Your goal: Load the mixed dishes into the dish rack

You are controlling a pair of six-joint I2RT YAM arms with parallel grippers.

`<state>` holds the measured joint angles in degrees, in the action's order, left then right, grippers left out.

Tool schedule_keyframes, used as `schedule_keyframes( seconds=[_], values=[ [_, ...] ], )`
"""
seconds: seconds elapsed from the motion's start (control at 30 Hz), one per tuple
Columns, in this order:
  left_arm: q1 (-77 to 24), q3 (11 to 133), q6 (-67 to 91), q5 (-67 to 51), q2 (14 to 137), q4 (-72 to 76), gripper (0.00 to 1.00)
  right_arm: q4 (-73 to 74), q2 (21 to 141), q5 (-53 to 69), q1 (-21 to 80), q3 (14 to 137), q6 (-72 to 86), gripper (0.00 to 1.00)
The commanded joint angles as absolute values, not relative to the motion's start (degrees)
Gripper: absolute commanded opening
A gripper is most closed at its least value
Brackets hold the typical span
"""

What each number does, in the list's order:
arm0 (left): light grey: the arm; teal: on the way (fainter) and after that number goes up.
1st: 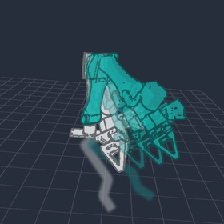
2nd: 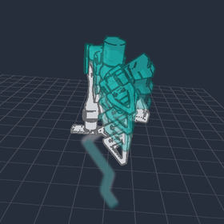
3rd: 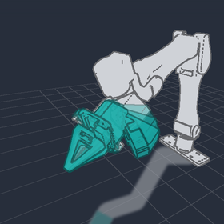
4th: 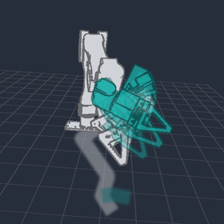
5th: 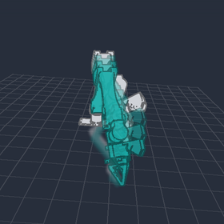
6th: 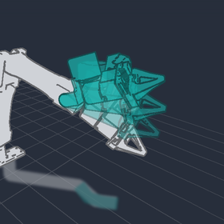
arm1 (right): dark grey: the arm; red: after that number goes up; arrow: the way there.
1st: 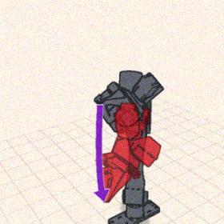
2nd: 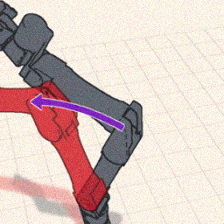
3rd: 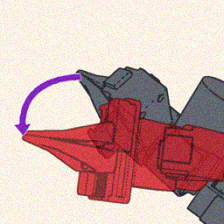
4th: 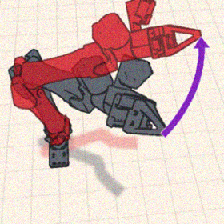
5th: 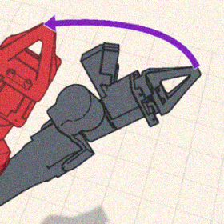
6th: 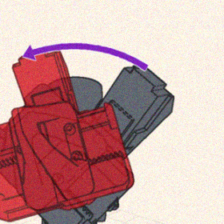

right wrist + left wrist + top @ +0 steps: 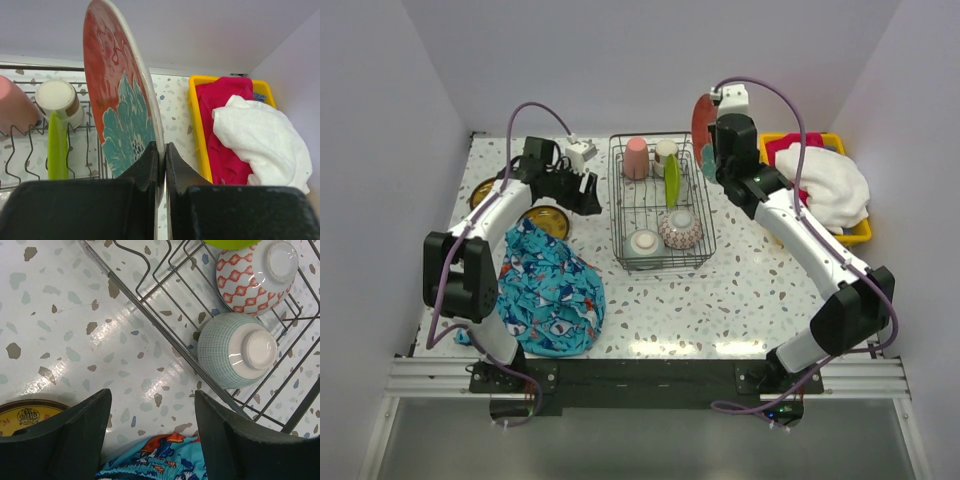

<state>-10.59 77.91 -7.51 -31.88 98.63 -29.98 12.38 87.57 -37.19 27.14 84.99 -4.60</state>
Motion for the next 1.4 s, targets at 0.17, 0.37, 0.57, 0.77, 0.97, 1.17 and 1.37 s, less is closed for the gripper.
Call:
schedule_keyframes(
  seconds=[0.17,0.37,0.57,0.77,0.97,1.17,1.37],
  values=[
    [-10.9,77.1,-6.0,-35.2,94.8,-27.8,0.73,2.5,89.8,-46.7,27.9,91.5,-1.8,0.00],
    [-10.9,76.2,-4.1,-36.8,94.6,-26.5,0.73,4.4,92.5,-47.7,28.0,92.5,-1.2,0.00],
    [-10.9,75.7,-2.9,-38.1,93.1,-25.9,0.73,6.1,94.5,-49.5,28.7,92.9,-1.4,0.00],
    [-10.9,75.0,-0.4,-40.6,91.4,-24.2,0.73,15.0,98.6,-53.1,28.7,96.8,5.6,0.00],
    [-10.9,73.6,1.0,-41.5,89.7,-23.2,0.74,23.5,101.2,-51.6,28.9,99.2,12.5,0.00],
    [-10.9,72.2,1.9,-42.4,89.3,-21.5,0.74,25.6,100.8,-51.4,29.9,93.4,12.8,0.00],
    [-10.9,71.6,4.1,-42.7,88.9,-19.5,0.74,18.2,98.8,-49.9,30.9,85.3,5.2,0.00]
  ],
)
